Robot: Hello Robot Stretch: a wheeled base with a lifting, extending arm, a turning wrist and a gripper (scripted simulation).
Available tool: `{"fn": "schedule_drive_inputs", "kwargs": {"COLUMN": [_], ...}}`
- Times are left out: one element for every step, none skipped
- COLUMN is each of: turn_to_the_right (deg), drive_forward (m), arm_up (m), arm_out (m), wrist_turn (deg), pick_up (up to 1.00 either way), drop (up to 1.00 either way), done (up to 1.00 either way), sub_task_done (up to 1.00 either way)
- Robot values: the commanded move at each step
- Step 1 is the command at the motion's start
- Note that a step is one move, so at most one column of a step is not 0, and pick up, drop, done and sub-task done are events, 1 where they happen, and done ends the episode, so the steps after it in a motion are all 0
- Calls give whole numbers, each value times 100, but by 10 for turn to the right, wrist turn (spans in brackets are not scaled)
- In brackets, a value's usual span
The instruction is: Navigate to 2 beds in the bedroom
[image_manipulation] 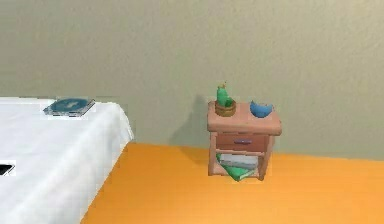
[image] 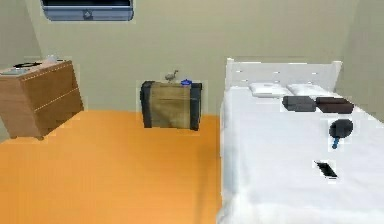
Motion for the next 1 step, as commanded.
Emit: {"fn": "schedule_drive_inputs", "kwargs": {"turn_to_the_right": [300], "drive_forward": [0], "arm_up": [0], "arm_out": [0], "wrist_turn": [0], "pick_up": [0], "drop": [0], "done": [0], "sub_task_done": [0]}}
